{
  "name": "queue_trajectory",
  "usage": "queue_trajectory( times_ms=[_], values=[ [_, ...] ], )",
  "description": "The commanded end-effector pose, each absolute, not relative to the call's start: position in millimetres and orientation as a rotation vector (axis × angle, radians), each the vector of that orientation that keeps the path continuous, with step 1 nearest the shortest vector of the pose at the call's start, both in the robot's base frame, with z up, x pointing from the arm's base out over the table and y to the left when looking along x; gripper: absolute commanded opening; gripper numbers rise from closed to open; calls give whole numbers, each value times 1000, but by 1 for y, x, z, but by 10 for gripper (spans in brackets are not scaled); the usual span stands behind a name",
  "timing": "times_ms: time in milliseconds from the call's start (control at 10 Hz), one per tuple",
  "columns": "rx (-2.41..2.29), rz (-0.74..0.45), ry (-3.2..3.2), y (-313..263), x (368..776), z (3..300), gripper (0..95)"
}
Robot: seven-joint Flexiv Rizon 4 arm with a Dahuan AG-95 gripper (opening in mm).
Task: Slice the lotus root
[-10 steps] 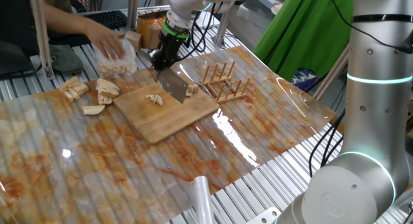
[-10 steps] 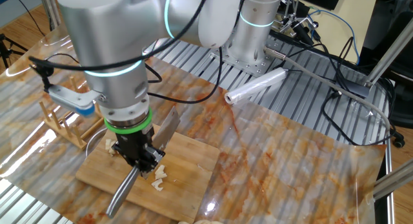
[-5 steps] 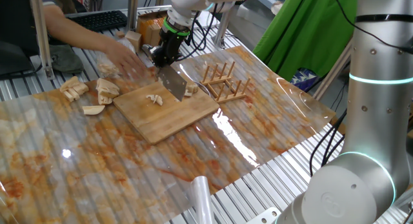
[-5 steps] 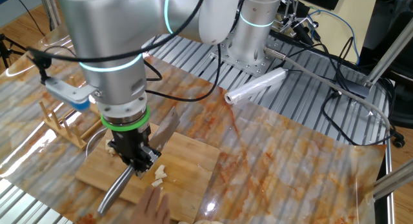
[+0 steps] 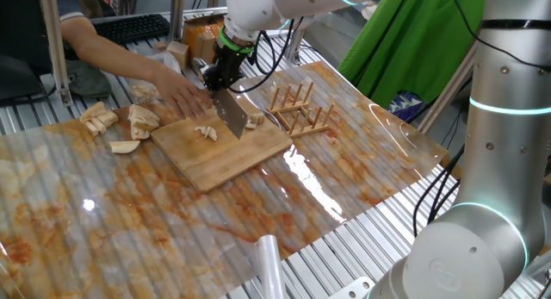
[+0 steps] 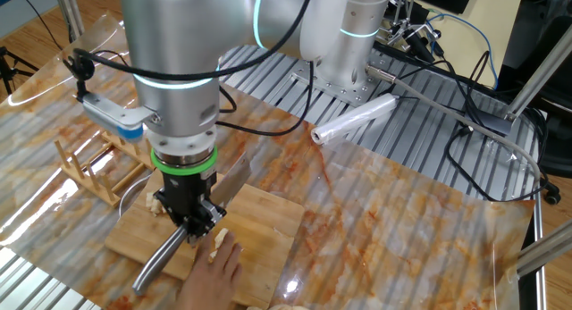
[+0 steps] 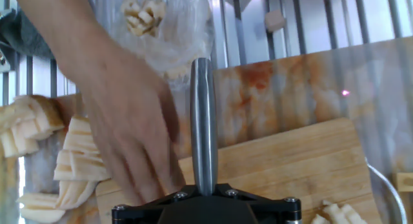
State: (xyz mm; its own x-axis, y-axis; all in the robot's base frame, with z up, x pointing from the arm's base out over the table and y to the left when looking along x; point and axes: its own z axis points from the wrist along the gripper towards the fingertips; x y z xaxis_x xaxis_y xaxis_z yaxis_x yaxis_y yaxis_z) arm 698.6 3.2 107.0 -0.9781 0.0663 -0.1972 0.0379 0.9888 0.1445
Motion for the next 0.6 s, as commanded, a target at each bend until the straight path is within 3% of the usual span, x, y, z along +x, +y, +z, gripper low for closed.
queue_trajectory(
  times_ms=[100, 600],
  values=[
    [81, 209, 2928, 3, 696, 109, 0],
    [-2, 221, 2971, 3, 696, 108, 0]
  ],
)
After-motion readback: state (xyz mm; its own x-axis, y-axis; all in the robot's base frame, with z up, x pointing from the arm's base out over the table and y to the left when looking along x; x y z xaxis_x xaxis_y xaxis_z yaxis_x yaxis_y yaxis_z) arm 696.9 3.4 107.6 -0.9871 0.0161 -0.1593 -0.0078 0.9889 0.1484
